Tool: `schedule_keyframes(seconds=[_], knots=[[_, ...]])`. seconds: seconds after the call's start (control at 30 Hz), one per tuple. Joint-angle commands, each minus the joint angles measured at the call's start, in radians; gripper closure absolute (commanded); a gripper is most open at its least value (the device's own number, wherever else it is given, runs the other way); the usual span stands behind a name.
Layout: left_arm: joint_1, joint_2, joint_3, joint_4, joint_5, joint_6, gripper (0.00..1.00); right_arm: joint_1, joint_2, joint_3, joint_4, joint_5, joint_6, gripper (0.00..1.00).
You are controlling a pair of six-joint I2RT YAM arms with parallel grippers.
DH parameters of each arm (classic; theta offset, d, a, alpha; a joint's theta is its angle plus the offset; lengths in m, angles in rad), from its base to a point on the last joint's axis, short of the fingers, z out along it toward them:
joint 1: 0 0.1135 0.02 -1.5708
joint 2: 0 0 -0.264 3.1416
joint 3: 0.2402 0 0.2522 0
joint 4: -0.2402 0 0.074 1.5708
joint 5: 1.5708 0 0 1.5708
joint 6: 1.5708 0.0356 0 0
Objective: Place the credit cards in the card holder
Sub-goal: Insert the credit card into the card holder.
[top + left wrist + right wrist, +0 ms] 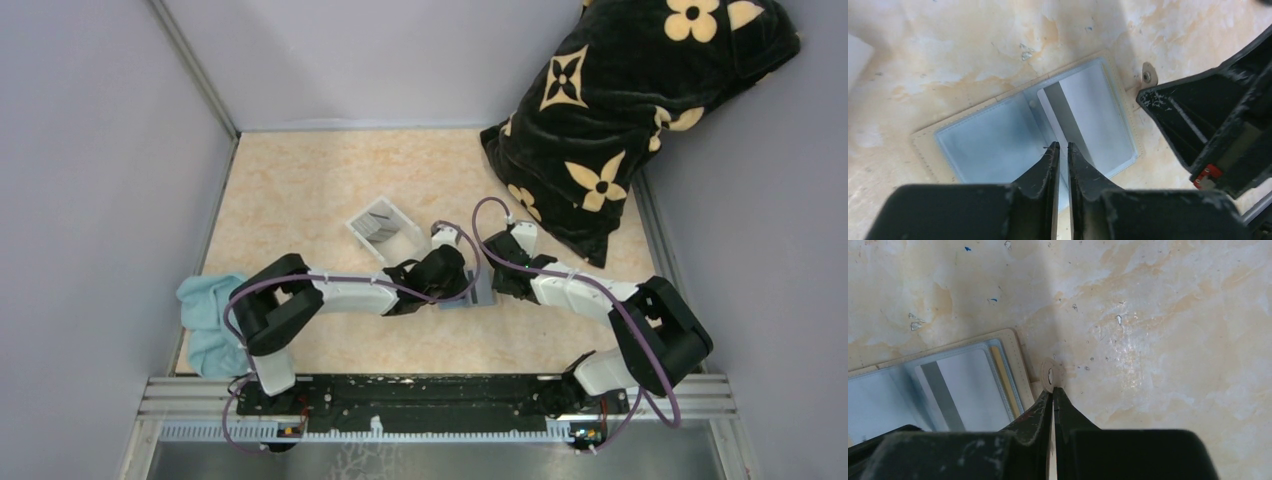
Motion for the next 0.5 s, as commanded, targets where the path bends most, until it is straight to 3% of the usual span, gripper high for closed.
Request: schedule_keyframes(seconds=[0.0, 0.1, 0.23, 0.47], knots=[[-0.006, -0.102, -0.006, -0.047, -0.110, -0.040, 0.81, 0.012, -0.013, 0.038, -0.046, 0.030, -0.016, 0.92], [-0.007, -0.167, -0.016, -0.101, -0.175, -0.076, 0.69, 0.012, -0.031, 0.056, -0.064, 0.028, -0.039, 0.68], [-0.007, -0.274, -0.027, -0.193, -0.263, -0.131, 0.57, 0.012, -0.062, 0.098, -0.100, 0.022, -0.081, 0.47], [-0.009, -0.487, -0.133, -0.320, -0.435, -0.331, 0.33, 0.057, -0.127, 0.238, -0.216, 0.032, -0.147, 0.36]])
